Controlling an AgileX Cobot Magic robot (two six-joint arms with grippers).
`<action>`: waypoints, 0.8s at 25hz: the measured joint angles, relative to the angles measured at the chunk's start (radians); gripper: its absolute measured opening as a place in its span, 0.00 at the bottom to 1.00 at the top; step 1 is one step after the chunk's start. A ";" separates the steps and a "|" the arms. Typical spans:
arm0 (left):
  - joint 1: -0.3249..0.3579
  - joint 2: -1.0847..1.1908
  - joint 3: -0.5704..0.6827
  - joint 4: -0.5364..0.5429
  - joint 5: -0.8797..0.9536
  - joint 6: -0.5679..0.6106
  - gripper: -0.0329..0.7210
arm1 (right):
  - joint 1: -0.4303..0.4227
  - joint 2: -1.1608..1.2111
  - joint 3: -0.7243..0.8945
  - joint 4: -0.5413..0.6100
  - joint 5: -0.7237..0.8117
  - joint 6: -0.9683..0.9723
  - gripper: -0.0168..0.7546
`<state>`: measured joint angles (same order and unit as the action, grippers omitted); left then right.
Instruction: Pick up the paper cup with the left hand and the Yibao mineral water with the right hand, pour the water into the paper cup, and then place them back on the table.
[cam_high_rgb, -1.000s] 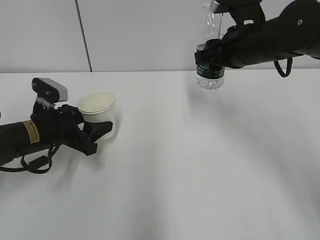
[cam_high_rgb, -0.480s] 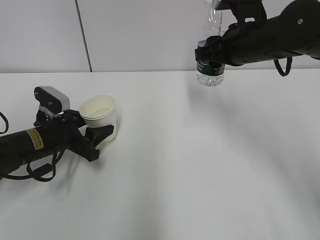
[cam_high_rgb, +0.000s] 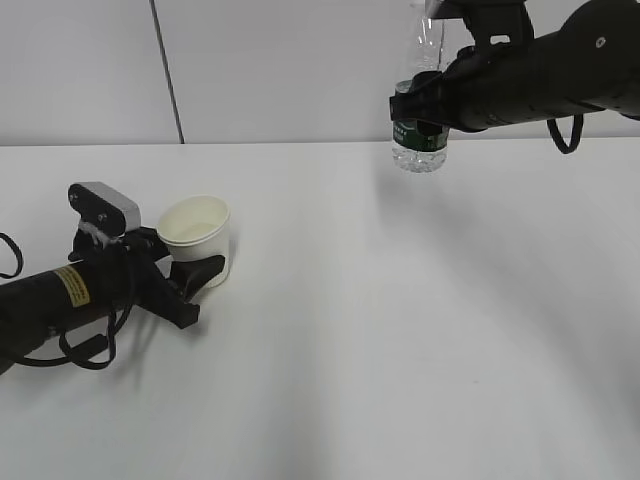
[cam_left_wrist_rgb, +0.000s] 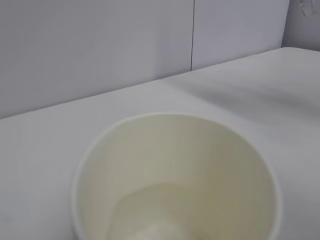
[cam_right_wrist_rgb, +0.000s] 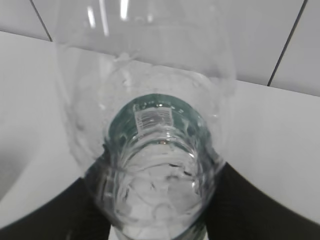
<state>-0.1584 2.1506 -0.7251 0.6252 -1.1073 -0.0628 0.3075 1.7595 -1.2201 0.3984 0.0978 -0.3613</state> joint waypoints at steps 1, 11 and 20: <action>0.000 0.007 0.000 0.000 -0.004 0.000 0.58 | 0.000 0.000 0.000 0.000 0.000 0.000 0.53; 0.000 0.014 0.000 0.000 -0.023 0.000 0.72 | 0.000 0.000 0.000 0.002 -0.006 0.000 0.53; 0.000 0.014 0.018 -0.001 -0.035 0.000 0.81 | 0.000 0.000 0.000 0.002 -0.010 0.000 0.53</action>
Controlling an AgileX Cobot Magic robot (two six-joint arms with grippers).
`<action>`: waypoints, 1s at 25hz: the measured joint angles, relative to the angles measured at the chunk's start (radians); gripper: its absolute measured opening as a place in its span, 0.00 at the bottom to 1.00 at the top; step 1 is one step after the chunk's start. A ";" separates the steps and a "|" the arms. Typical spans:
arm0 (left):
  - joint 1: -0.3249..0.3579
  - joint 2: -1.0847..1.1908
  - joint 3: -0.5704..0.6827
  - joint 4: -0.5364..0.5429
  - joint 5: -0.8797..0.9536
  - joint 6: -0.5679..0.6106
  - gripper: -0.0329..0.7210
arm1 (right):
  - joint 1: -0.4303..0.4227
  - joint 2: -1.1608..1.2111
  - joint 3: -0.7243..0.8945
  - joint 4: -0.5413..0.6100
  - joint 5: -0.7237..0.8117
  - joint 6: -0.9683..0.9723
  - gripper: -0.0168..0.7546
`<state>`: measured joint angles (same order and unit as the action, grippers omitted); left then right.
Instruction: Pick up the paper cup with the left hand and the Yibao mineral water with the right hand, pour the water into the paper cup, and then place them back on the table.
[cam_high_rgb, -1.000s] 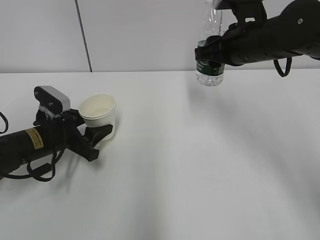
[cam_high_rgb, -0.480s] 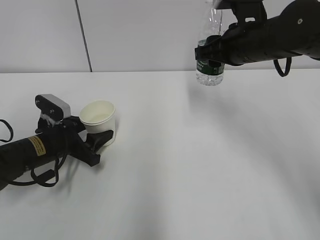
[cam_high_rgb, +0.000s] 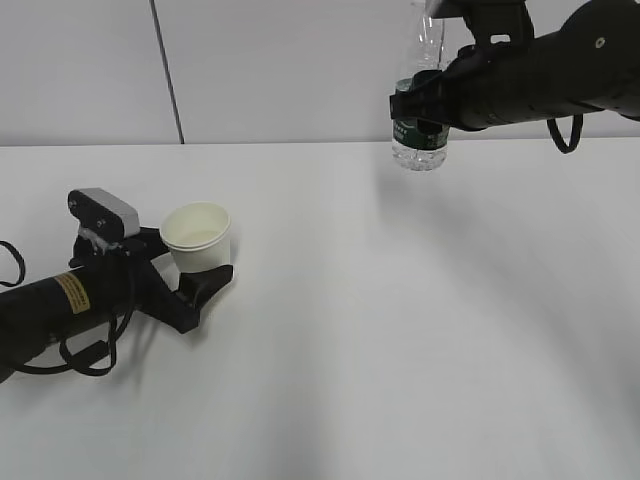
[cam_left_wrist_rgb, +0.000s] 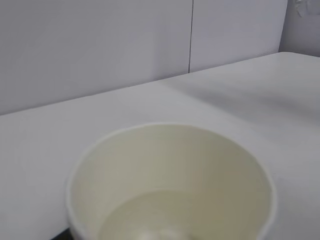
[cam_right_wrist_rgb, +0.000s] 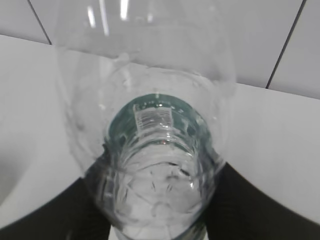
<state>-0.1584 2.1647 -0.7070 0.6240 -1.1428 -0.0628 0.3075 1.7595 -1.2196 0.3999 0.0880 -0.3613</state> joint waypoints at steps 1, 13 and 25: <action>0.000 -0.001 0.017 -0.003 0.001 0.000 0.81 | 0.000 0.000 0.000 0.000 0.000 0.000 0.53; 0.000 -0.174 0.228 -0.079 0.006 0.039 0.81 | 0.000 0.000 0.000 0.007 -0.003 0.000 0.53; 0.000 -0.467 0.240 -0.094 0.458 0.008 0.81 | 0.000 0.000 0.000 0.070 -0.003 0.000 0.53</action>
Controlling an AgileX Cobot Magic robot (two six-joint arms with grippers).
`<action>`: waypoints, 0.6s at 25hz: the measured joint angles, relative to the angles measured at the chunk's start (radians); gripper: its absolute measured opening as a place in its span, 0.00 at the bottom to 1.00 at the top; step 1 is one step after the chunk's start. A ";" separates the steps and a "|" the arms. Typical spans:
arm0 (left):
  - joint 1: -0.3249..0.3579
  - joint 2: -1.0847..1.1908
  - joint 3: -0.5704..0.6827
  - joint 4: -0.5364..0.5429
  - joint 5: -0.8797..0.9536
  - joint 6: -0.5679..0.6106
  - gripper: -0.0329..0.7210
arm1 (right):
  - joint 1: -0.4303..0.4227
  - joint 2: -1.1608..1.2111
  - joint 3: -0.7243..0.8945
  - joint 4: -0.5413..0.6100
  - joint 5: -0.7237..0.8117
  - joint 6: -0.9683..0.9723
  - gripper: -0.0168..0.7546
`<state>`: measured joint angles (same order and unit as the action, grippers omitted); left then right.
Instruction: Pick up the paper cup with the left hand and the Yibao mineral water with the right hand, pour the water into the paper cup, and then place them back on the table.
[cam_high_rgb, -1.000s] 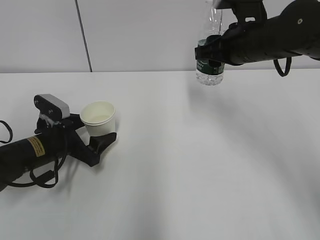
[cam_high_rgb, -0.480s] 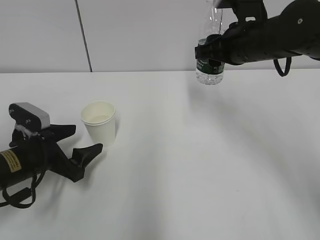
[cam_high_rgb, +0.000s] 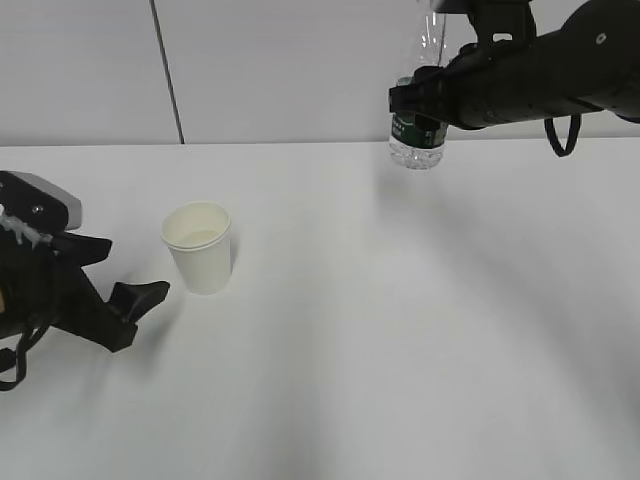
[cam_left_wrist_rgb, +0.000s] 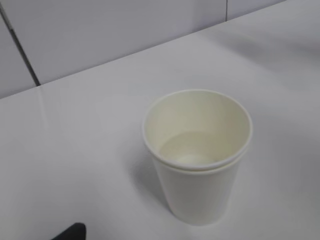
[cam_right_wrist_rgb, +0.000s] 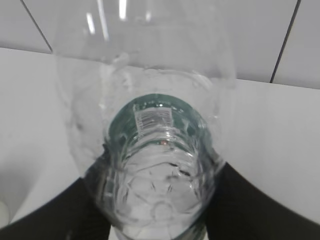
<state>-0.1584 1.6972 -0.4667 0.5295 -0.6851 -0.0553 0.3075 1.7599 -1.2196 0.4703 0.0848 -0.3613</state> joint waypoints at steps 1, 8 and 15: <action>0.000 -0.024 0.000 0.000 0.026 -0.013 0.81 | 0.000 0.000 0.000 0.005 0.000 0.002 0.53; 0.000 -0.153 -0.067 -0.002 0.405 -0.148 0.80 | 0.000 -0.011 0.000 0.017 -0.003 0.002 0.53; 0.000 -0.239 -0.234 -0.090 0.896 -0.197 0.80 | 0.000 -0.012 0.000 0.017 -0.003 0.002 0.53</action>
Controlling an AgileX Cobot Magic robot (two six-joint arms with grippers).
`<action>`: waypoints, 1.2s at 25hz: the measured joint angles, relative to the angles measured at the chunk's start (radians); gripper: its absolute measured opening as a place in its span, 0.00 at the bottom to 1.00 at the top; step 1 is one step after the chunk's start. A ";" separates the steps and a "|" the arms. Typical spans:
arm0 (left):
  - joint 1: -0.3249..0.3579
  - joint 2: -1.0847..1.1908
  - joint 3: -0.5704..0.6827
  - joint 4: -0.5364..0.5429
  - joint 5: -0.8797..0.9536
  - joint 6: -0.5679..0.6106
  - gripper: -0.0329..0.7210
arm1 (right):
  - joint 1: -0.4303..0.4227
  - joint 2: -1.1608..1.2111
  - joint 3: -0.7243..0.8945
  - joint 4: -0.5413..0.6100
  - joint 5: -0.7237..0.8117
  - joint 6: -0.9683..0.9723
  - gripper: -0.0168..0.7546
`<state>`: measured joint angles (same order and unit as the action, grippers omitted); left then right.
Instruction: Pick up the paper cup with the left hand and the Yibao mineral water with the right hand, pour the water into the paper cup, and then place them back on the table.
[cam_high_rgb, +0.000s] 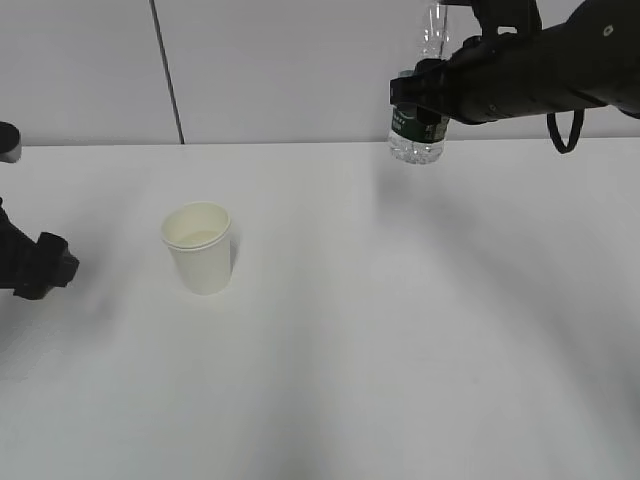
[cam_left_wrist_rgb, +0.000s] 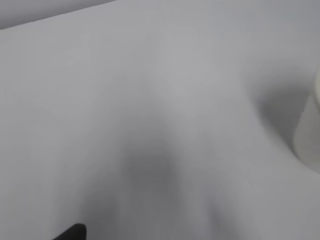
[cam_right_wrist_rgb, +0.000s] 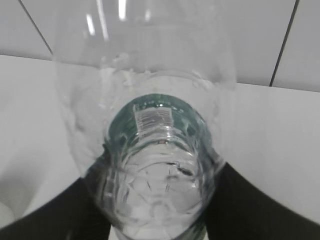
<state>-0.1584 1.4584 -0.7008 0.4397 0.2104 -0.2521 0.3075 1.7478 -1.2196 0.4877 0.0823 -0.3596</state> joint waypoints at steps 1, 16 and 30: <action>0.000 -0.011 -0.020 -0.014 0.049 0.000 0.80 | 0.000 0.000 0.000 0.000 0.000 0.000 0.53; 0.000 -0.219 -0.054 -0.561 0.334 0.459 0.80 | 0.000 0.000 0.000 0.004 0.000 0.000 0.53; 0.000 -0.766 0.175 -0.566 0.445 0.466 0.80 | 0.000 0.000 0.000 0.004 0.000 0.000 0.53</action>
<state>-0.1584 0.6927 -0.5256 -0.1263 0.6557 0.2142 0.3075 1.7478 -1.2196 0.4921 0.0823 -0.3596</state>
